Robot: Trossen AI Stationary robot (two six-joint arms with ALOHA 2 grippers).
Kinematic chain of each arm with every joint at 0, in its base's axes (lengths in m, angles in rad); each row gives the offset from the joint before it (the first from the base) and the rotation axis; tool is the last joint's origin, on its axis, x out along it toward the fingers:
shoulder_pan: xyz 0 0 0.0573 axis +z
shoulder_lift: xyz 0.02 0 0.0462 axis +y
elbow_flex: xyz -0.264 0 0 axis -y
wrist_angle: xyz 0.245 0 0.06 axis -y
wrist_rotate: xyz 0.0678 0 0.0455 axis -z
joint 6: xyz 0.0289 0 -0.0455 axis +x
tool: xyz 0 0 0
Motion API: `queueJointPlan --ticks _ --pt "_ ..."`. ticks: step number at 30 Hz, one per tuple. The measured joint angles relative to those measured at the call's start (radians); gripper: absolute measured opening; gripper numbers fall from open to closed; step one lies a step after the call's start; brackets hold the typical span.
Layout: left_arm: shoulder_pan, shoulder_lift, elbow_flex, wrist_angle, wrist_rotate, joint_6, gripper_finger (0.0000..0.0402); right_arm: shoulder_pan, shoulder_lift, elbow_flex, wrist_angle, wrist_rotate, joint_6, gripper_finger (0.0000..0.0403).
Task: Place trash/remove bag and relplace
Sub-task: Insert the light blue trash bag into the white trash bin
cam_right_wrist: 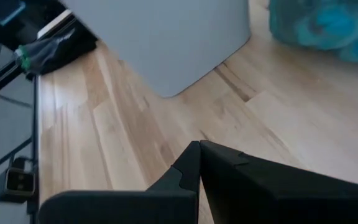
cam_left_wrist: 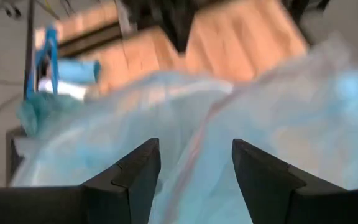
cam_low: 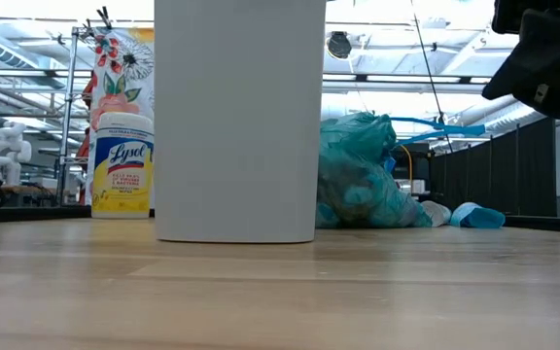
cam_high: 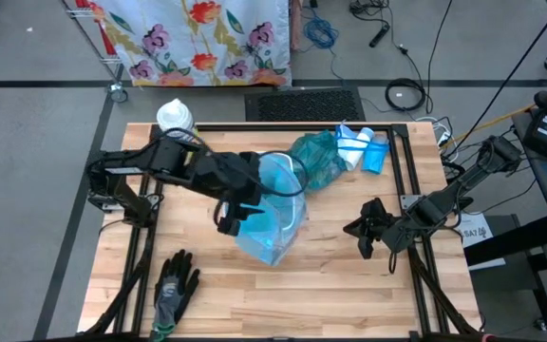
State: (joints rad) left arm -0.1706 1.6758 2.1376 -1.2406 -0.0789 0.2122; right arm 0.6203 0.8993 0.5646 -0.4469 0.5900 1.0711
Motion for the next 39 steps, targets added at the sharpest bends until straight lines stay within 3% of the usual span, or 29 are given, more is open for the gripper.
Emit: queueJointPlan --ticks 8,11,19,27,33,39 --pt "0.061 0.033 0.000 -0.096 0.000 0.041 0.0202 -0.032 0.000 0.000 0.002 0.016 0.027 0.0000" --pt "0.075 0.034 0.000 -0.116 0.016 0.066 0.0182 -0.043 0.000 0.000 0.002 0.016 0.027 0.0000" --pt "0.063 0.039 0.000 -0.131 0.070 0.056 0.0014 -0.046 0.001 0.000 0.002 0.017 0.029 0.0000" --pt "0.001 0.004 0.022 -0.150 0.066 0.055 0.0003 -0.046 0.001 0.000 0.002 0.013 0.032 0.0000" --pt "-0.036 -0.037 0.032 -0.304 0.007 0.001 0.0002 -0.046 0.001 0.000 0.014 0.011 0.032 0.0000" --pt "-0.065 -0.060 0.026 -0.329 0.051 -0.077 0.0001 -0.046 0.001 0.000 0.024 0.011 0.024 0.0000"
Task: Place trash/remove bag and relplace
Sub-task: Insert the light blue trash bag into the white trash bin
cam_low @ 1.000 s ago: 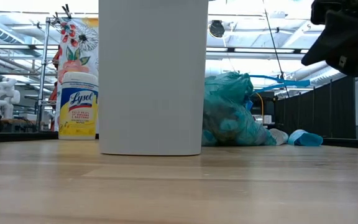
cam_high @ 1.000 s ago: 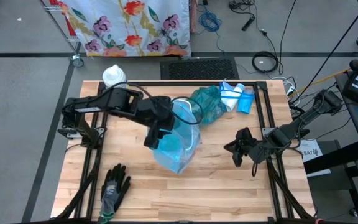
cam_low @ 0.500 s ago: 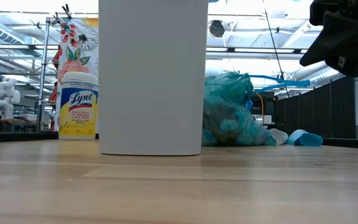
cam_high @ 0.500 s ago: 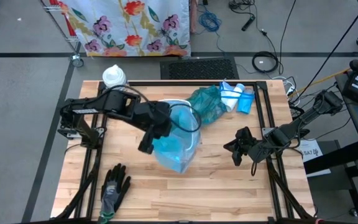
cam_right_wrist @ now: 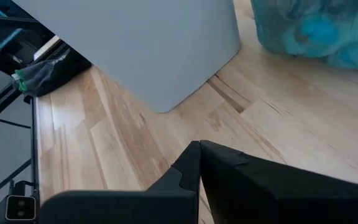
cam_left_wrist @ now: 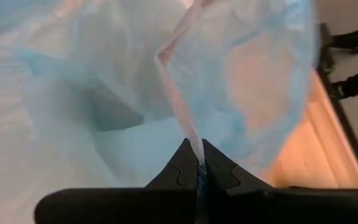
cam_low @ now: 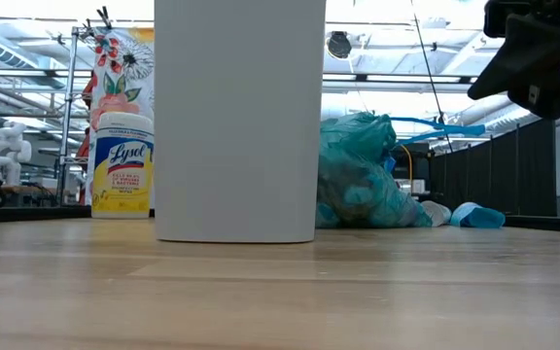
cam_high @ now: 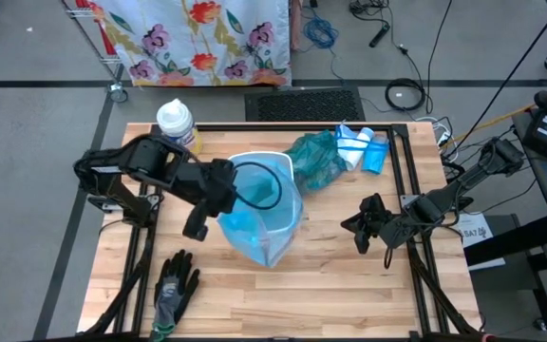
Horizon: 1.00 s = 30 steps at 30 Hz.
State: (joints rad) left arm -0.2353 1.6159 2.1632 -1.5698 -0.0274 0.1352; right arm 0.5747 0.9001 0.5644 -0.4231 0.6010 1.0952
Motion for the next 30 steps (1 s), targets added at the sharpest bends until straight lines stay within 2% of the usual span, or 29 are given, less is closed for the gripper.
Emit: queueJointPlan --ticks 8,11,15,19,26,30 --pt "-0.046 -0.002 0.001 -0.001 0.105 -0.042 0.0001 -0.025 -0.040 0.024 0.114 -0.003 -0.132 0.0000" --pt "-0.051 -0.004 0.001 -0.001 0.134 -0.059 0.0000 -0.071 -0.059 0.095 0.114 -0.009 -0.219 0.0000" --pt "-0.048 -0.003 0.000 -0.001 0.159 -0.079 0.0000 -0.156 -0.043 0.224 0.103 -0.106 -0.373 0.0000" --pt "-0.051 -0.004 -0.023 -0.001 0.167 -0.079 0.0000 -0.235 0.022 0.368 0.081 -0.222 -0.504 0.0000" --pt "-0.033 -0.003 -0.040 -0.001 0.067 -0.076 0.0000 -0.316 0.235 0.612 0.078 -0.421 -0.694 0.0000" --pt "-0.013 -0.003 -0.041 -0.002 0.020 -0.074 0.0000 -0.354 0.379 0.754 0.052 -0.490 -0.788 0.0000"
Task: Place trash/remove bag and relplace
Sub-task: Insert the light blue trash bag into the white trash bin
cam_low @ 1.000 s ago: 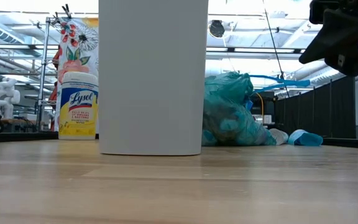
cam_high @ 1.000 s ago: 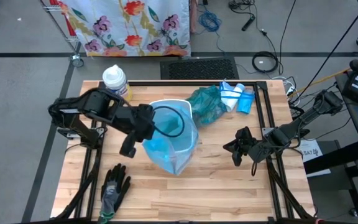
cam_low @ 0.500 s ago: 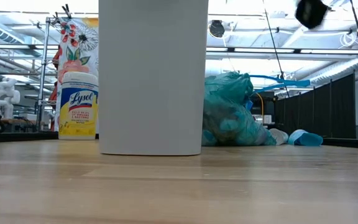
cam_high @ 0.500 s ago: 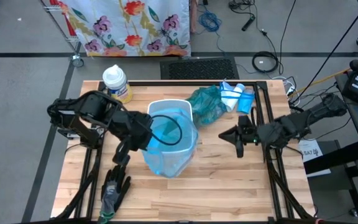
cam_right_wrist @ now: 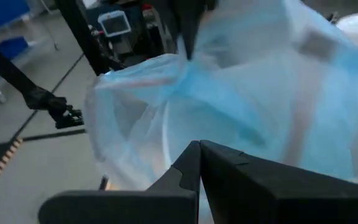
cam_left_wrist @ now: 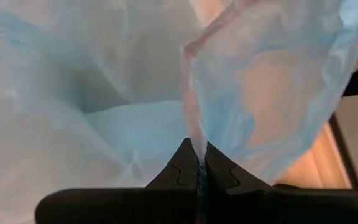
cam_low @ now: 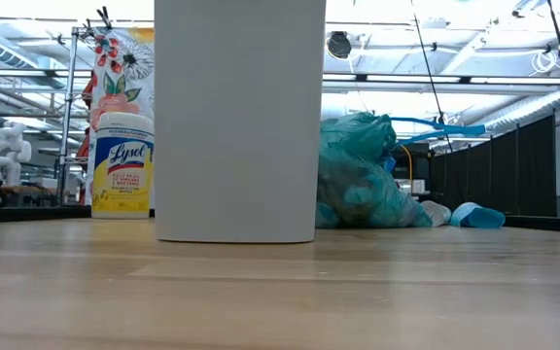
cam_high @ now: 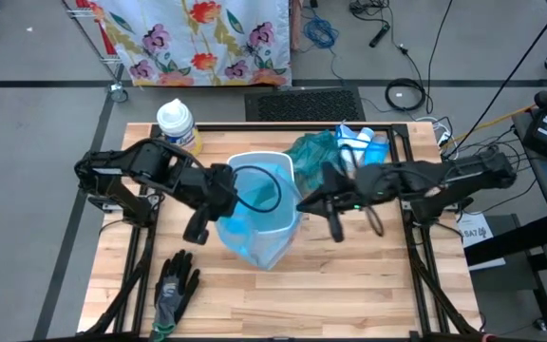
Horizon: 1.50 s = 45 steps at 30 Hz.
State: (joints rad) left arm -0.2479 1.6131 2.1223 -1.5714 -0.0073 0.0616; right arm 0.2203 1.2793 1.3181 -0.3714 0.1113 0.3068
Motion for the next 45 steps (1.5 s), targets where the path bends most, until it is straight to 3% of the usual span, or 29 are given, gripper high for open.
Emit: queueJointPlan --ticks 9,13,18,24,28,31,38,45 --pt "0.034 0.000 0.000 0.000 -0.039 0.003 0.0000 -0.097 0.197 0.230 -0.165 -0.013 -0.090 0.0000" --pt "0.033 0.000 0.000 0.000 -0.039 -0.002 0.0000 -0.160 0.241 0.241 -0.238 0.011 -0.085 0.0000" --pt "0.032 -0.013 0.000 0.000 -0.039 -0.002 0.0000 -0.222 0.239 0.242 -0.216 0.121 -0.128 0.0000" --pt "0.031 -0.042 0.000 0.000 -0.056 -0.006 0.0000 -0.340 0.236 0.242 -0.213 0.114 -0.154 0.0000" --pt "0.032 -0.061 -0.008 0.003 -0.066 -0.055 0.0000 -0.422 0.245 0.242 -0.225 0.043 -0.142 0.0000" --pt "0.032 -0.094 -0.076 0.003 -0.099 -0.058 0.0000 -0.462 0.246 0.242 -0.243 -0.005 -0.132 0.0000" --pt "0.031 -0.238 -0.362 0.028 -0.102 -0.157 0.0000 -0.476 0.246 0.242 -0.246 -0.042 -0.136 0.0000" --pt "0.016 -0.291 -0.427 0.166 -0.073 -0.190 0.0000 -0.483 0.246 0.242 -0.261 -0.062 -0.122 0.0000"
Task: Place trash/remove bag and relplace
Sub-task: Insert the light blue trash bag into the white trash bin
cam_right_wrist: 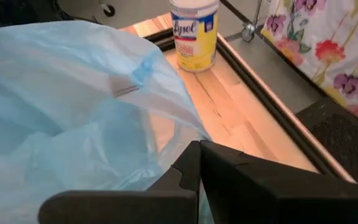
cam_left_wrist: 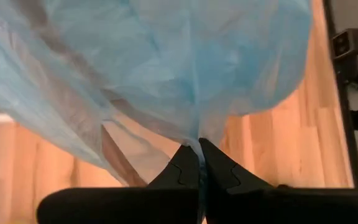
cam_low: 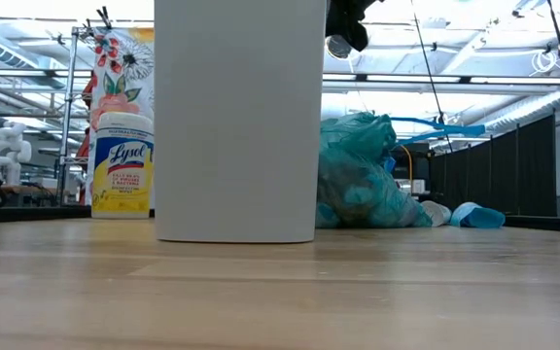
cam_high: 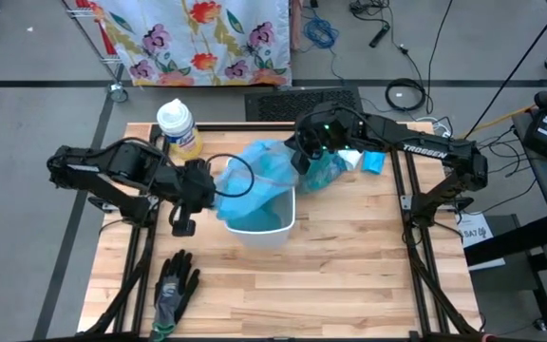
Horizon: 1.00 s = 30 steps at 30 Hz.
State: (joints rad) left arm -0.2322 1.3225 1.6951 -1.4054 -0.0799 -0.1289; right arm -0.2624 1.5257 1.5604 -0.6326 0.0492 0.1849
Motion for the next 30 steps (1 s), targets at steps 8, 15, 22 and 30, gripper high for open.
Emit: queueJointPlan --ticks 8,15,22,30 --pt "-0.011 0.058 -0.001 -0.093 -0.084 0.030 0.0000 -0.011 0.012 0.000 -0.062 -0.003 0.029 0.0000" --pt "0.009 0.069 -0.001 -0.054 -0.089 0.033 0.0000 -0.020 0.011 0.000 -0.080 -0.003 0.058 0.0000" --pt "0.009 0.054 0.014 -0.013 -0.105 -0.004 0.0000 -0.019 0.011 0.000 -0.084 -0.006 0.058 0.0000" --pt "0.009 0.000 0.035 0.078 -0.135 -0.038 0.0000 -0.019 0.011 0.000 -0.077 -0.029 0.058 0.0000"
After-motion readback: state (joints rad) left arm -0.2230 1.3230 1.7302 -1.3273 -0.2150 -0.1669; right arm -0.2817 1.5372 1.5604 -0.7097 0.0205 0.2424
